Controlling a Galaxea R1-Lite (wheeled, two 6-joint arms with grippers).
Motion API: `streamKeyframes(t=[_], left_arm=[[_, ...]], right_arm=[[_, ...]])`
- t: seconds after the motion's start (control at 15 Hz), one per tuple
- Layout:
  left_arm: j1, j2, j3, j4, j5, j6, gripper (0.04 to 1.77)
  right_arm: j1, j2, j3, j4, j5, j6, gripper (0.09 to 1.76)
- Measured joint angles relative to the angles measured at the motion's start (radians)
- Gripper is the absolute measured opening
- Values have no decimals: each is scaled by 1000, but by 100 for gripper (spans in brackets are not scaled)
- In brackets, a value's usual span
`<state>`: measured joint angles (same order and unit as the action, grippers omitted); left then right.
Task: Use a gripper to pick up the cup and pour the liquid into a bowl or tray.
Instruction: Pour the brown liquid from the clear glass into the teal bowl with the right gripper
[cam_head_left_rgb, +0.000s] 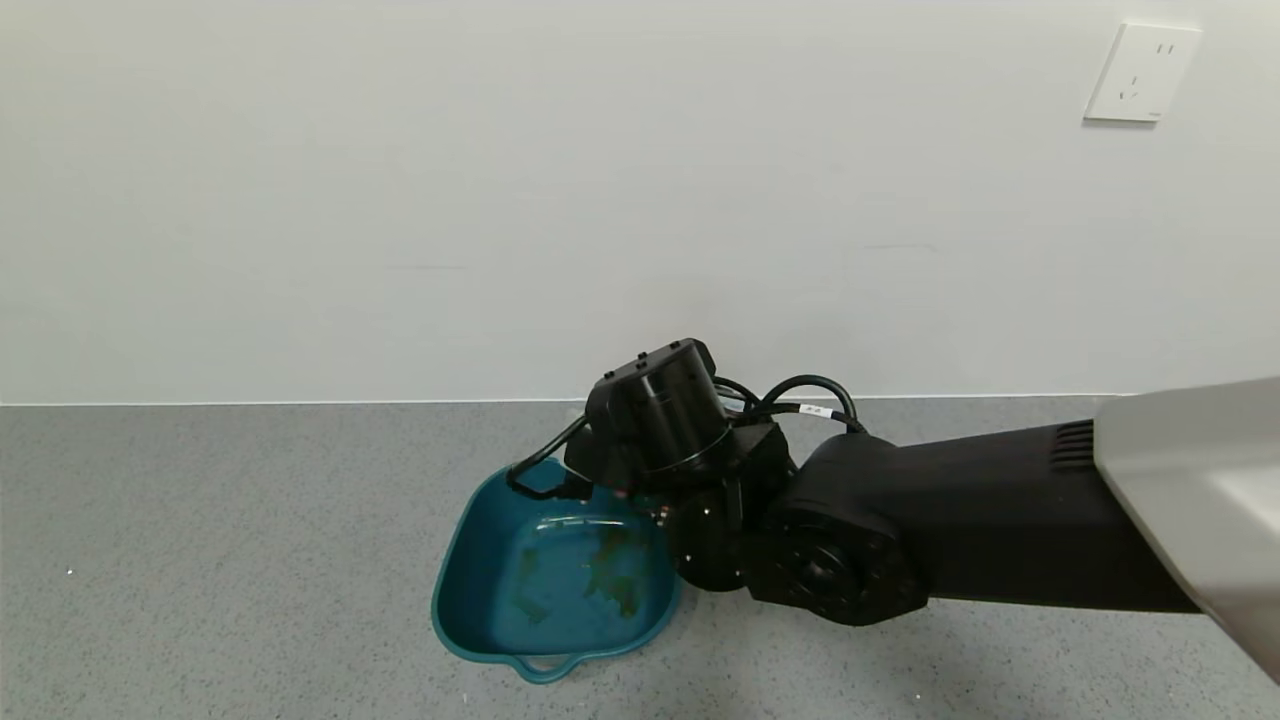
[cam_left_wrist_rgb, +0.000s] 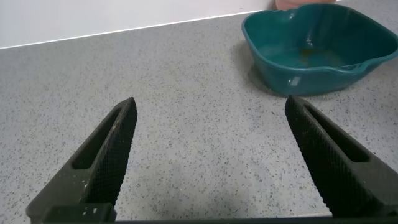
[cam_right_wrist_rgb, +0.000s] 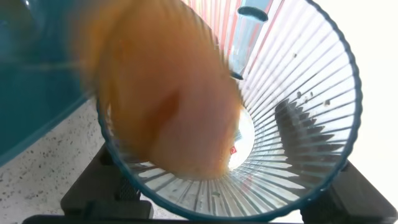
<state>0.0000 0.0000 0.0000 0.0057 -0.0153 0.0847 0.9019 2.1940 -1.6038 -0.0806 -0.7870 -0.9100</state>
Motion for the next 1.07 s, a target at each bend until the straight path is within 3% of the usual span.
streamKeyframes(t=[0.73, 1.07], left_arm=[[0, 0, 0, 0, 0, 0, 172], [0, 0, 0, 0, 0, 0, 172]], right_arm=[[19, 5, -15, -17, -92, -206, 134], [26, 6, -22, -147, -94, -385, 134]])
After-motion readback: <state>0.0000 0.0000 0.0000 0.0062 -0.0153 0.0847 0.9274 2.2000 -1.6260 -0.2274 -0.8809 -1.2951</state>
